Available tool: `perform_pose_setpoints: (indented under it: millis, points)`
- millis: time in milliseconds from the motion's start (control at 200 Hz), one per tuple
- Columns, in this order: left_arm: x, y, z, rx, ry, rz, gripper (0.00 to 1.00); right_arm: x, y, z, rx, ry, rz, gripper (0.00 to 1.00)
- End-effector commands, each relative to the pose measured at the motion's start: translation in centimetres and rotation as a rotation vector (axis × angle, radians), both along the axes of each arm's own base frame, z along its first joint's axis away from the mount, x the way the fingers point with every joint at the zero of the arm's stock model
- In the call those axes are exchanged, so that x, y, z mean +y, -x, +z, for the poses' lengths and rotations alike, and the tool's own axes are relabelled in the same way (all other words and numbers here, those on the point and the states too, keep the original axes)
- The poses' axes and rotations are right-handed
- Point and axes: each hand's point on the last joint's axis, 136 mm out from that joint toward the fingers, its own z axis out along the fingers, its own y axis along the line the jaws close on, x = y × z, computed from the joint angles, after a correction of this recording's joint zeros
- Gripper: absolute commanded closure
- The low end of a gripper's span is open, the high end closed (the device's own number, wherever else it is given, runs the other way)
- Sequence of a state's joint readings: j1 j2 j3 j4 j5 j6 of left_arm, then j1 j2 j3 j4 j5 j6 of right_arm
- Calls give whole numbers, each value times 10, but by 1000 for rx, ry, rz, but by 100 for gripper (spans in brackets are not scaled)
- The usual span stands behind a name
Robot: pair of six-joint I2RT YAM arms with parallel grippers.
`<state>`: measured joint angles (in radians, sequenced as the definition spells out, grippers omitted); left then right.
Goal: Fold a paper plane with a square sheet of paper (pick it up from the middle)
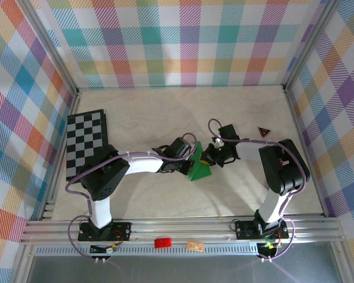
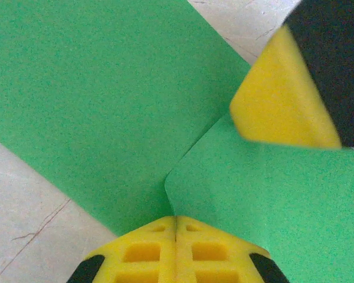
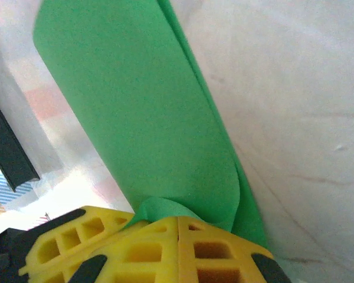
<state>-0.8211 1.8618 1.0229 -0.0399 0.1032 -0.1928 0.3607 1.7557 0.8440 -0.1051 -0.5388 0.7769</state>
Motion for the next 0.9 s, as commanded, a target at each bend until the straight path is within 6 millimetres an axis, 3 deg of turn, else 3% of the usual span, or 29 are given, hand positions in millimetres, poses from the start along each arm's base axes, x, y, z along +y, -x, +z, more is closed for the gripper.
perform_pose_setpoints:
  millis: [0,105,190,475,565,895]
  points:
    - [22,14,-31,86,-110,-2,100,-4,-1,-3,4,-4,-3,95]
    - [23,15,-32,89,-113,-4,100,-16,6,-25,61,48,-34,96]
    - [23,15,-32,88,-116,-4,100,-21,9,-30,77,64,-49,96]
    - [23,16,-33,92,-113,-5,100,-16,-15,17,-37,-16,-39,96]
    - [22,15,-32,91,-113,-6,100,-13,-19,23,-54,-44,-33,95]
    - [21,15,-33,97,-112,-9,100,-22,0,-20,45,-2,-55,96]
